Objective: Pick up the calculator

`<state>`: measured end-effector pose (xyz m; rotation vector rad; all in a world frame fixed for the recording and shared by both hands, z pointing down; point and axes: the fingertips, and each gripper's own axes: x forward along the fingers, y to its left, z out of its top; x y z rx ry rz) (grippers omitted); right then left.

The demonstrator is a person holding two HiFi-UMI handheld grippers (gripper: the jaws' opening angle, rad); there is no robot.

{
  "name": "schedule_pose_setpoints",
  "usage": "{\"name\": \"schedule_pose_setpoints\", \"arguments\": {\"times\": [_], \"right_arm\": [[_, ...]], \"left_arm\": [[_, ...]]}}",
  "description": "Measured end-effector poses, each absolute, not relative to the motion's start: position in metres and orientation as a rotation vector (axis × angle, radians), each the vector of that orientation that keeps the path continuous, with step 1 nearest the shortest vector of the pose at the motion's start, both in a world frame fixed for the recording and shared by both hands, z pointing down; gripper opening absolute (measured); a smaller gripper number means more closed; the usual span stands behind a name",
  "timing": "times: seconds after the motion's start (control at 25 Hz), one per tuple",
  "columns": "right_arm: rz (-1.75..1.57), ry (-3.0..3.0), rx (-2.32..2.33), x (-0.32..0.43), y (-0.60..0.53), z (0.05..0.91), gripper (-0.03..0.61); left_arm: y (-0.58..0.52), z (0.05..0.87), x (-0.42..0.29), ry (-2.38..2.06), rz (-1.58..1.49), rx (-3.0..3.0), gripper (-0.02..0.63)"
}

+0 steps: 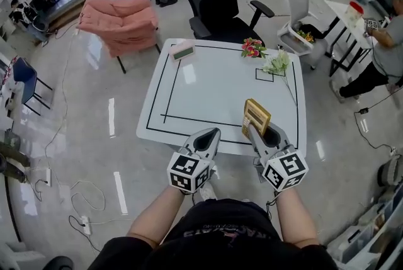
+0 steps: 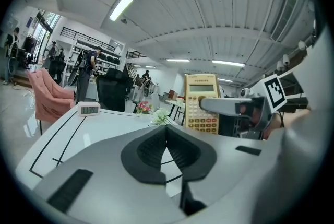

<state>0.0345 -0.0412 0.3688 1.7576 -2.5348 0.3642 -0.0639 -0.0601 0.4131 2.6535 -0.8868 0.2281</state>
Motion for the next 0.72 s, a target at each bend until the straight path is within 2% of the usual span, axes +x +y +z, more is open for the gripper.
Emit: {"name": "schedule_pose_setpoints", "arguments": {"times": [0.72], "right_arm": [[0.420, -2.751, 1.495, 0.074, 0.072, 0.371, 0.084]], "left_arm": [[0.076, 0.405, -0.028, -1.219, 0.214, 2.512, 0.002]]}}
